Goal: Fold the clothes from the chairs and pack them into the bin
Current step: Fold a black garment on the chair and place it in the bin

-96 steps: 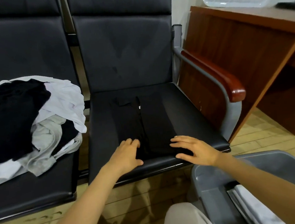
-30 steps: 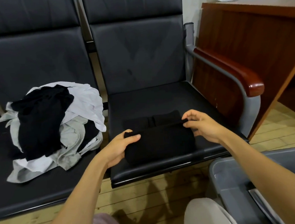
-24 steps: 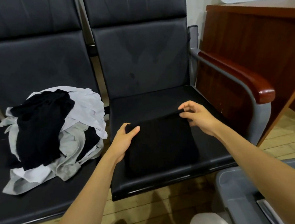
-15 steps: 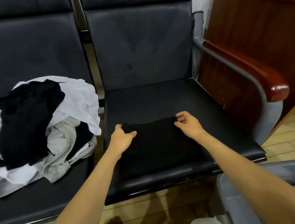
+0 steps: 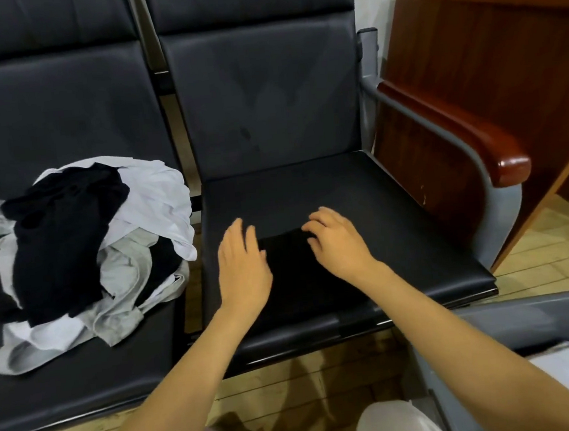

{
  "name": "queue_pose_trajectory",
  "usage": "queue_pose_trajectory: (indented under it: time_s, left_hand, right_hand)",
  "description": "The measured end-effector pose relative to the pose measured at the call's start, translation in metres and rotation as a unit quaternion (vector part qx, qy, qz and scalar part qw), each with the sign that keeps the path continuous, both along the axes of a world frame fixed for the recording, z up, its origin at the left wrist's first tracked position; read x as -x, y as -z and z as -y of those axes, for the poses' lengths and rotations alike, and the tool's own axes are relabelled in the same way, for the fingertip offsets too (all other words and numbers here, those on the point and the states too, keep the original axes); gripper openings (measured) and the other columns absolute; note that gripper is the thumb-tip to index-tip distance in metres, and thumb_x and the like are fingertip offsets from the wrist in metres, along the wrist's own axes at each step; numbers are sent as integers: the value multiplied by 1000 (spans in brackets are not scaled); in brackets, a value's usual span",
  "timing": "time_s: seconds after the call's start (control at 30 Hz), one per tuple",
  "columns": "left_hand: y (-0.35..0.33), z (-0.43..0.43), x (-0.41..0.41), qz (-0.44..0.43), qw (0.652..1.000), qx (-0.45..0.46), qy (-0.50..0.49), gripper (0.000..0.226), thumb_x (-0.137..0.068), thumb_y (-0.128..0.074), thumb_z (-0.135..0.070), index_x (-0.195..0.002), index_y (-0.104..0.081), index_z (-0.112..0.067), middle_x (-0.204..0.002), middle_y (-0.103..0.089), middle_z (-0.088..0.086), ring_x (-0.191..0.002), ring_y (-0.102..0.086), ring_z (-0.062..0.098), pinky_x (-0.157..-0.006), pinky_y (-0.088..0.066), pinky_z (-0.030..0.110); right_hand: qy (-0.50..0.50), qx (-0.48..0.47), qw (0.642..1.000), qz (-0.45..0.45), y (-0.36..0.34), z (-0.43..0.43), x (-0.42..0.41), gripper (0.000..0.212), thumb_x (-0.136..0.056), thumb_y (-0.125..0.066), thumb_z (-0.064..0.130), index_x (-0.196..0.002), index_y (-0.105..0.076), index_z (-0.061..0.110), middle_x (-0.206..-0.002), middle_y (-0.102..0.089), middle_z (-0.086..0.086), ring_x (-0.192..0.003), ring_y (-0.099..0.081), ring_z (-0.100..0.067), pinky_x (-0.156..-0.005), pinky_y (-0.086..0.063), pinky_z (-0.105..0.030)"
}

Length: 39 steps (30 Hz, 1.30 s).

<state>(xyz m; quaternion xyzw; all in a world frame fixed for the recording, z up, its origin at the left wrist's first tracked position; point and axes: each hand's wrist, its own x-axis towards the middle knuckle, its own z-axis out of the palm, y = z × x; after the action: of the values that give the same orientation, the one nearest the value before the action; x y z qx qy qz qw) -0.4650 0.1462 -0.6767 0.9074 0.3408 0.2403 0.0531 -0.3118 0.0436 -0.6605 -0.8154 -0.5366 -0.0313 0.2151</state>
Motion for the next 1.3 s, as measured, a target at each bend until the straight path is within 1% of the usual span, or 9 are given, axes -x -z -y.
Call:
queue_pose_trajectory:
  time_s: [0.13, 0.23, 0.33, 0.47, 0.63, 0.83, 0.97, 1.13, 1.3]
  left_hand:
    - [17, 13, -2, -193, 967, 166, -13, 62, -101, -16, -51, -154, -4, -21, -162, 5, 2, -148, 10, 22, -118, 4, 46]
    - [21, 10, 4, -210, 959, 188, 13, 62, -99, -12, -56, -153, 2, -28, -161, 10, -3, -147, 16, 18, -117, 8, 46]
    - [23, 11, 12, -166, 972, 167, 22, 55, -103, -16, -46, -153, -6, -27, -161, 6, -2, -148, 12, 17, -118, 5, 46]
    - [27, 29, 24, -36, 981, 121, -149, 54, -101, -37, -36, -143, -31, -3, -153, -20, 18, -143, -16, 34, -114, -15, 51]
    - [7, 49, 24, -118, 945, 217, -214, 64, -97, -37, -55, -129, -46, -1, -141, -32, 17, -131, -27, 33, -107, -23, 44]
    - [-16, 107, 24, -17, 971, 235, -39, 48, -100, -41, -43, -128, -36, -4, -93, -59, 9, -94, -61, 33, -72, -45, 39]
    - [-22, 149, -3, -9, 954, 290, 74, 51, -98, -48, -37, -137, -24, -14, -116, -59, 14, -97, -61, 31, -79, -51, 43]
    - [4, 218, -66, -107, 915, 279, 270, 55, -101, -46, -20, -147, -19, -33, -139, -46, 9, -118, -52, 27, -95, -45, 41]
    - [56, 295, -137, -266, 865, 246, 347, 20, -99, -36, -6, -104, -40, -25, -111, -44, 7, -82, -48, 26, -76, -43, 45]
  right_hand:
    - [19, 210, 977, -18, 28, 1, 12, 55, -103, -18, 46, -154, -6, 29, -162, -2, 5, -149, 6, -20, -120, 2, -42]
    - [36, 243, 969, -32, 30, 9, 9, 56, -102, -11, 50, -152, 6, 33, -161, 9, 8, -148, 13, -21, -120, 7, -42]
    - [35, 223, 973, -47, 27, 23, 10, 56, -102, -15, 50, -153, -1, 32, -161, 3, 7, -148, 8, -20, -119, 4, -40]
    - [121, 141, 980, -72, 34, 53, 15, 58, -102, -24, 50, -153, -17, 23, -161, -12, -1, -149, -3, -22, -120, -5, -37]
    - [272, 33, 957, -94, 40, 85, 37, 57, -96, -43, 52, -140, -40, 16, -140, -42, -13, -135, -30, -29, -111, -25, -37]
    - [271, 0, 948, -165, 20, 120, 51, 36, -98, -51, 33, -129, -41, 15, -126, -43, -10, -93, -59, -32, -73, -47, -38]
    - [307, -47, 935, -171, 25, 195, 35, 37, -97, -52, 30, -131, -41, 21, -128, -39, -11, -85, -59, -33, -67, -49, -39]
    - [415, -65, 876, -239, 55, 303, 15, 43, -98, -50, 32, -138, -37, 22, -129, -40, -13, -98, -57, -35, -79, -50, -42]
    - [505, -50, 806, -305, 104, 384, -4, 44, -98, -49, 22, -139, -36, 15, -128, -40, -17, -91, -58, -38, -80, -48, -42]
